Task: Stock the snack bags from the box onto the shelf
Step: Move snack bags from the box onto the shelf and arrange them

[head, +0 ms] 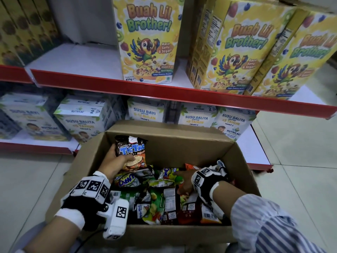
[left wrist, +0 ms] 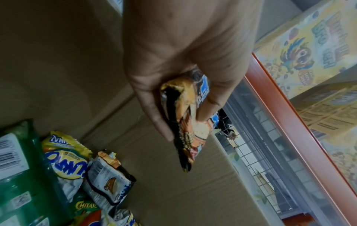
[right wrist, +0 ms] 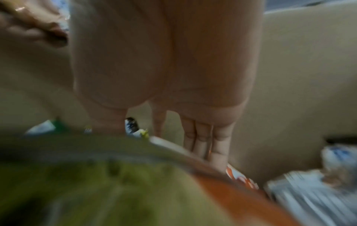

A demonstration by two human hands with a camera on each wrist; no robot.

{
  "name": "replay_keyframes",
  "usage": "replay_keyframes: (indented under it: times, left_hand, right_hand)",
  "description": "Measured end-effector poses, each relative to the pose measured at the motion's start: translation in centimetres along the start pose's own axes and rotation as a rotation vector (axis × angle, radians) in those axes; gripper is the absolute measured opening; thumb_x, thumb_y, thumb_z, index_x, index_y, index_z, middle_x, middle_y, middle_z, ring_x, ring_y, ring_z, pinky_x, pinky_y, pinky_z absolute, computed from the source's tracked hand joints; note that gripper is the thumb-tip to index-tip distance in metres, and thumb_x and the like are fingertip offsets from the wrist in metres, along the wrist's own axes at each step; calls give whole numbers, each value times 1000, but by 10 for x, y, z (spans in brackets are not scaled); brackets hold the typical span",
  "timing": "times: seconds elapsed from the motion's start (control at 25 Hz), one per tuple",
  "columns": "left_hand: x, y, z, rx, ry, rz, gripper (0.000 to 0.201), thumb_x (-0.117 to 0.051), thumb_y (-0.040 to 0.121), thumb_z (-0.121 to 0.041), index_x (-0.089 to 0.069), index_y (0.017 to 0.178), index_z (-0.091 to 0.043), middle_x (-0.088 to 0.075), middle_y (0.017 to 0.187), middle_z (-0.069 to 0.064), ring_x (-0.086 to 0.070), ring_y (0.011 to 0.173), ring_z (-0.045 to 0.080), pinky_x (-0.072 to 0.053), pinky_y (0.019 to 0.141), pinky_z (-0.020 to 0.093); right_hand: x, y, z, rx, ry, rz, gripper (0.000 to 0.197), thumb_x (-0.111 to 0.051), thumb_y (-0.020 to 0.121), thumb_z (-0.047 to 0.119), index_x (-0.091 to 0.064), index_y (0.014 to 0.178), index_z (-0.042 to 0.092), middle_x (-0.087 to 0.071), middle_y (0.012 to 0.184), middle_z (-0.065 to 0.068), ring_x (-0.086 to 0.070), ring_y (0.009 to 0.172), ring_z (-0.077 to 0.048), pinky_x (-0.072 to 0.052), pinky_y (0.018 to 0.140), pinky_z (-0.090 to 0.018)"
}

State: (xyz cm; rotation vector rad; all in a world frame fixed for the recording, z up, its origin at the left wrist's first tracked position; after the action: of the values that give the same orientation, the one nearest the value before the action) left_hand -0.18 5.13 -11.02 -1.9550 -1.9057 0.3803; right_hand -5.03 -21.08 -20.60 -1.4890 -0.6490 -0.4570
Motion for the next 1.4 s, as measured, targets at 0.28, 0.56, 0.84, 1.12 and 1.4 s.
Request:
replay_keyframes:
  times: [0.28,0.56,0.84,1.12,1.4]
  left_hand:
    - [11,9,5,6,-14,-14,54,-68,76,4,-47,120,-18,-64,104,4,-59,91,21,-44,84,33]
    - [23,12,6,1,-16,-37,54,-70,75,3,-49,122,-14,-64,108,6,-59,92,21,-42,84,32]
    - [33,16,6,2,-2,-22,50,-69,75,4,-52,118,-14,-65,105,5,-61,94,21,-47,87,33]
    - [29,2,-2,-9,-109,11,16,-68,85,-17,-59,97,-23,-68,94,1,-63,79,16,-52,71,33]
    - [5,-11,-29,-77,-309,4,13,-59,92,-15,-60,104,-20,-66,98,0,-64,84,16,-60,60,34]
  right_hand:
    - [40,4,87,427,-214,-288,53,-65,86,31,-47,136,27,-44,142,-7,-37,129,-31,-35,100,-42]
    - [29,11,135,588,-456,-285,40,-47,97,25,-50,135,16,-49,137,-21,-44,127,-39,-39,102,-45]
    - [41,3,146,583,-403,-243,33,-52,95,25,-61,123,10,-58,126,-17,-52,116,-35,-43,93,-40]
    - [99,-39,74,396,638,-299,14,-62,89,20,-59,97,10,-55,85,-5,-49,79,-14,-35,67,-22]
    - [134,-113,18,397,1324,-563,5,-64,88,17,-62,92,15,-68,72,9,-61,63,0,-46,61,-14]
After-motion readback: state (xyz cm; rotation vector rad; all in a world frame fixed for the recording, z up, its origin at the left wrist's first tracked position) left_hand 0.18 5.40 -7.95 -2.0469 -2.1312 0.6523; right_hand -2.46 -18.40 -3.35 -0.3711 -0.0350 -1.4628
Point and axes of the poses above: each hand's wrist, its own y-axis towards the middle knuckle, its own x-axis out of the back of the hand, z = x × y, the point moved 3 cm from there along y, towards the middle knuckle
